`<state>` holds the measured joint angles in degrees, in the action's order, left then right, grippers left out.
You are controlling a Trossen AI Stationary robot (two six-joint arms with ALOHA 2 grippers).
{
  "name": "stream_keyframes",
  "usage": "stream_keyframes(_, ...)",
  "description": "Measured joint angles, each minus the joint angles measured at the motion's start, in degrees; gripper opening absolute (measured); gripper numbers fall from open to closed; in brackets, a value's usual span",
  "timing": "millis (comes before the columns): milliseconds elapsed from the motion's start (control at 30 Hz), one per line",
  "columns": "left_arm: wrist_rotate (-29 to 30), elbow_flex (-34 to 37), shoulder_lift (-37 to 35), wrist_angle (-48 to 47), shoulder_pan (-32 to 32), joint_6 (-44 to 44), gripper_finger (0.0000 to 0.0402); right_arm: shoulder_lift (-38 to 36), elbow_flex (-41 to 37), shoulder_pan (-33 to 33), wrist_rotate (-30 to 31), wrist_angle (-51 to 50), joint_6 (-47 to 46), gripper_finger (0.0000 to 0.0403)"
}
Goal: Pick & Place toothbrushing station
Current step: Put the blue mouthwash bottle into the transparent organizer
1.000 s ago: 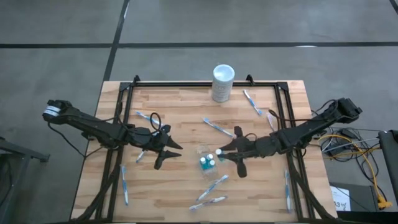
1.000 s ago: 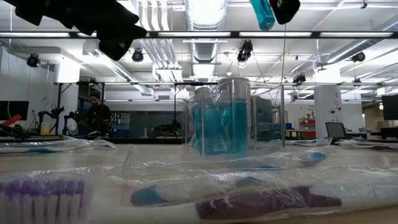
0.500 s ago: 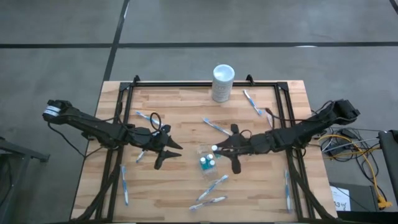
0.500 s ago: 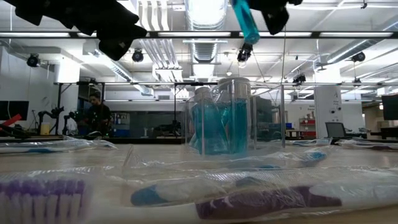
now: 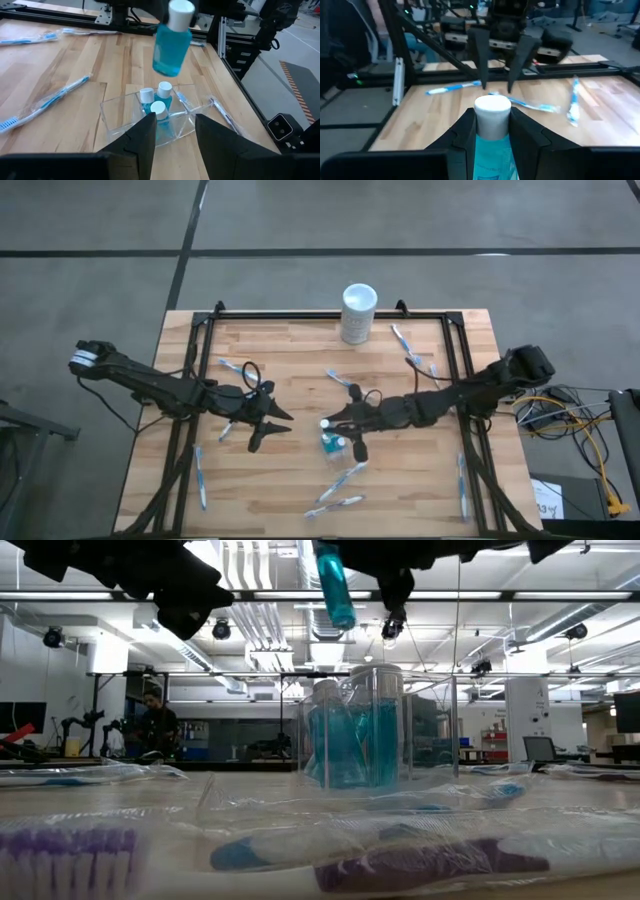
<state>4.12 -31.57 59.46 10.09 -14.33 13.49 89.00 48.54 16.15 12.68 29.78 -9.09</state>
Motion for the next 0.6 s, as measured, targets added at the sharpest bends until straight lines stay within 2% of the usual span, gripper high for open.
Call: stream_keyframes(600,0.0,0.0,0.0,0.2,0.0,0.0,0.0142,7.9,0.0,-2.2,-1.2,7.4,-4.9,0.0082)
